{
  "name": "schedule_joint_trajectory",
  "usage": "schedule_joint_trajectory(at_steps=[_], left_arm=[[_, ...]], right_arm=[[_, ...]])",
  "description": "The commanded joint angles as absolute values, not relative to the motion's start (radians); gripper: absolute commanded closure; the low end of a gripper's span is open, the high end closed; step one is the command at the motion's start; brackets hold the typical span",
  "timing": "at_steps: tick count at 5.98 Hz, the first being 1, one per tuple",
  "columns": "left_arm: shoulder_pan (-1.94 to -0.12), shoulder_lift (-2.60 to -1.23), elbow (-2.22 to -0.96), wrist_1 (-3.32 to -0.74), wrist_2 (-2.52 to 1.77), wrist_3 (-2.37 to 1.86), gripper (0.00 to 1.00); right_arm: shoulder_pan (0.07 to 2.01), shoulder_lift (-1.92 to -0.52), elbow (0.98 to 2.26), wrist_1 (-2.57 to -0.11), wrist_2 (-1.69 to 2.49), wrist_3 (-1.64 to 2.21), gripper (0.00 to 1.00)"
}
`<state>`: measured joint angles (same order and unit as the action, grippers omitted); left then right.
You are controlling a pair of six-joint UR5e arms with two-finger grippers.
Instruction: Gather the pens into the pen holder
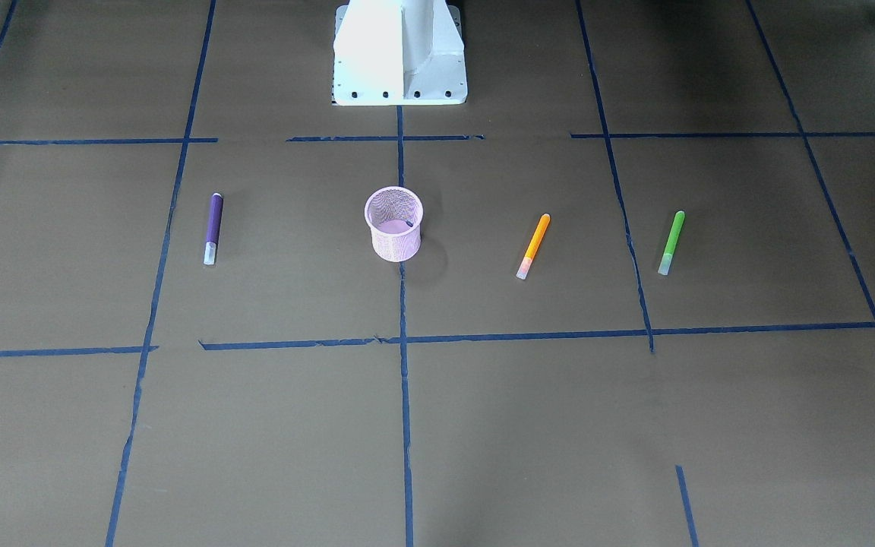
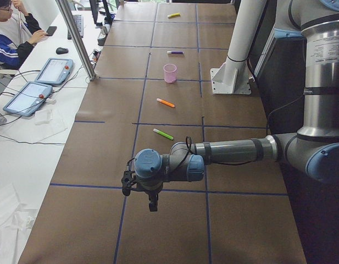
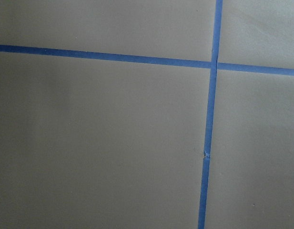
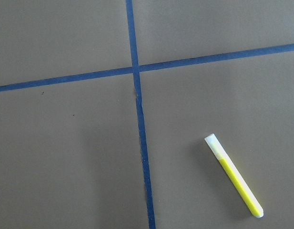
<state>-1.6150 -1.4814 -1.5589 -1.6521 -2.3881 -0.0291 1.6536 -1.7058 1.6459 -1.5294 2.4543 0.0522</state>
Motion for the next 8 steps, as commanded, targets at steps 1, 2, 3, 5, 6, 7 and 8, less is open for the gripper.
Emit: schedule_joint_trajectory(at_steps=[1, 2, 3, 5, 6, 7, 8], left_arm=[[-1.614, -1.483, -1.562, -1.658, -2.388, -0.029, 0.0], [-1.614, -1.488, -1.562, -1.66, -2.39, -0.029, 0.0], [-1.612, -1.491, -1.568, -1.661, -2.388, -0.029, 0.0], [-1.561, -1.532, -1.644, -1.663, -2.388, -0.032, 0.0], [-1.507, -1.552, -1.691, -1.666, -2.385, -0.035, 0.0], [-1.438, -1.565, -1.716, -1.693, -2.385, -0.041, 0.0], [-1.325, -1.633, -1.706, -1.692, -2.376, -0.058, 0.0]], right_arm=[[1.654, -1.704, 1.647, -1.529, 2.454, 0.054, 0.0], [1.654, -1.703, 1.647, -1.529, 2.454, 0.054, 0.0], [1.654, -1.7, 1.647, -1.529, 2.454, 0.054, 0.0], [1.654, -1.701, 1.651, -1.529, 2.456, 0.055, 0.0], [1.654, -1.698, 1.654, -1.528, 2.457, 0.055, 0.0], [1.654, -1.698, 1.676, -1.528, 2.456, 0.055, 0.0], [1.652, -1.695, 1.683, -1.526, 2.454, 0.052, 0.0]])
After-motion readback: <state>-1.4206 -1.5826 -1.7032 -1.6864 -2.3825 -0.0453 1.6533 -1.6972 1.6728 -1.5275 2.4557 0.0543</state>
